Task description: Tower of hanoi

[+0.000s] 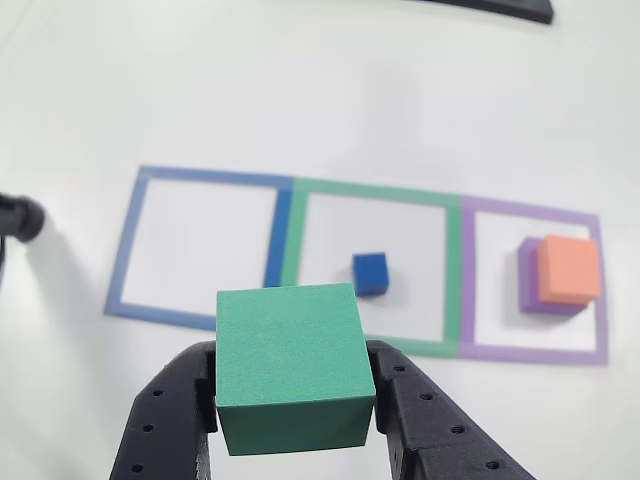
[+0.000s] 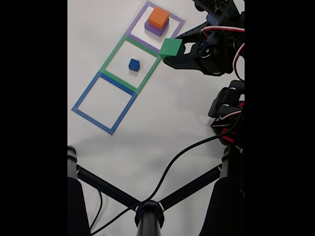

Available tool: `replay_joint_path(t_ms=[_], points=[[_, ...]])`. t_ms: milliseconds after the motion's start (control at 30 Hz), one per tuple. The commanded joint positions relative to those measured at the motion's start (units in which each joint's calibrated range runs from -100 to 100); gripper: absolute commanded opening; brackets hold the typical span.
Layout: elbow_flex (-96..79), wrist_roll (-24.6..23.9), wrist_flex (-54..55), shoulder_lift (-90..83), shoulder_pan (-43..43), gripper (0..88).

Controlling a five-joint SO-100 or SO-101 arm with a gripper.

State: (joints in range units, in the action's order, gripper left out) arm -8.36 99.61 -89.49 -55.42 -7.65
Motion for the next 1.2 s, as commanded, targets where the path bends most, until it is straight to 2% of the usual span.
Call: replay_joint_path(t_ms=[0,233,467,633,900,1167], points=[[-6.2,0.4,5.9,-1.0,-2.6,7.6],[-28.7,0.4,25.0,-2.7,-3.5,8.4],[-53.0,0.4,56.9,0.4,-4.5,8.6],[-64.0,0.4,77.1,6.3,-6.9,8.6],[-72.0,0.4,105.1,22.4,-10.4,9.1],[-69.0,0.4,130.6,47.0,-11.8,9.4]])
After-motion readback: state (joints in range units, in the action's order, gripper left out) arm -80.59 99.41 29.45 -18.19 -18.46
